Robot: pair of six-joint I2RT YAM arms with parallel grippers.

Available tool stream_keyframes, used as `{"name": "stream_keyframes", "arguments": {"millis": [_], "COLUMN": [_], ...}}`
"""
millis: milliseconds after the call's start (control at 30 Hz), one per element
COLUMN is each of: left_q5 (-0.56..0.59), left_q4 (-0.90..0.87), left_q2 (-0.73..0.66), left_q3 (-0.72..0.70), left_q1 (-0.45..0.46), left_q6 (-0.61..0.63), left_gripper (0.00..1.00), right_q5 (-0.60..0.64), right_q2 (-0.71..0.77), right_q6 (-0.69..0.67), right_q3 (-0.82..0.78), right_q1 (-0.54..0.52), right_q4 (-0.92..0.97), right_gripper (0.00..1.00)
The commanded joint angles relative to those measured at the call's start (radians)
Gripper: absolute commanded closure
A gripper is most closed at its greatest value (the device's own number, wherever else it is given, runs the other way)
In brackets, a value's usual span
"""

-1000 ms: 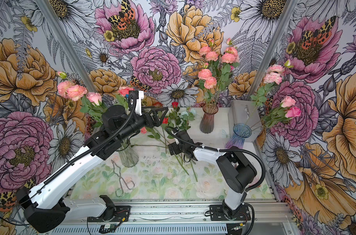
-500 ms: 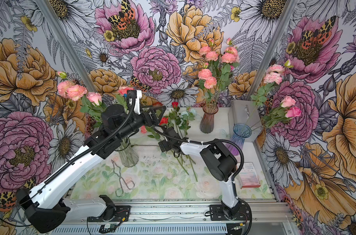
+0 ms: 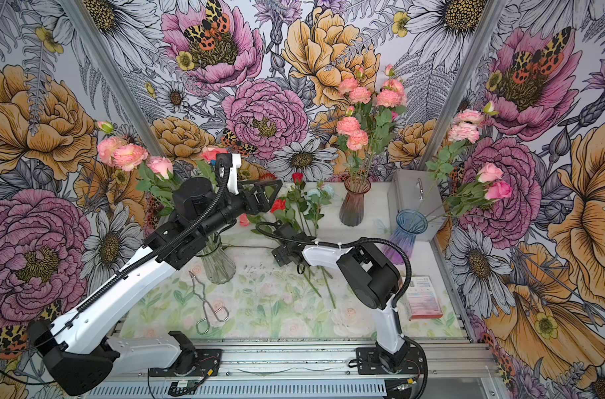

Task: Place the pink flowers into the vase
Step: Pick up the flower at the center of the board.

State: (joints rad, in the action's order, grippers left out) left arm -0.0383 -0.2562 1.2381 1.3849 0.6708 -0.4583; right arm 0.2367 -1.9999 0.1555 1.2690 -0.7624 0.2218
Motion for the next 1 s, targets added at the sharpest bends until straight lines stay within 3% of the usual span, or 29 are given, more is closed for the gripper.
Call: {"name": "stream_keyframes", "arguments": {"millis": [0,500,967], "left_q5": [-0.022,-0.043,-0.073], "left_q4": [0.023,0.018,0.004], "left_q2": [-0.001,0.01,0.048], "left_q3": [-0.005,-0.009,0.009], "left_q1": [-0.009,-0.006,0.0], "left_q6": [-0.011,-0.024,-0.031], "left_gripper": [0.01,0.01,0.01], "right_q5": [0.056,0.07,0.004], "right_q2": [0.014,0.096,0.133], "right_q6": [-0.018,-0.037,-0.057], "right_q3": [-0.008,-0.063,-0.095], "right_q1": [0.007,0.172,0.27], "right_q4": [0.014,0.031,0.045], "right_gripper": [0.01,0.0,0.01]}}
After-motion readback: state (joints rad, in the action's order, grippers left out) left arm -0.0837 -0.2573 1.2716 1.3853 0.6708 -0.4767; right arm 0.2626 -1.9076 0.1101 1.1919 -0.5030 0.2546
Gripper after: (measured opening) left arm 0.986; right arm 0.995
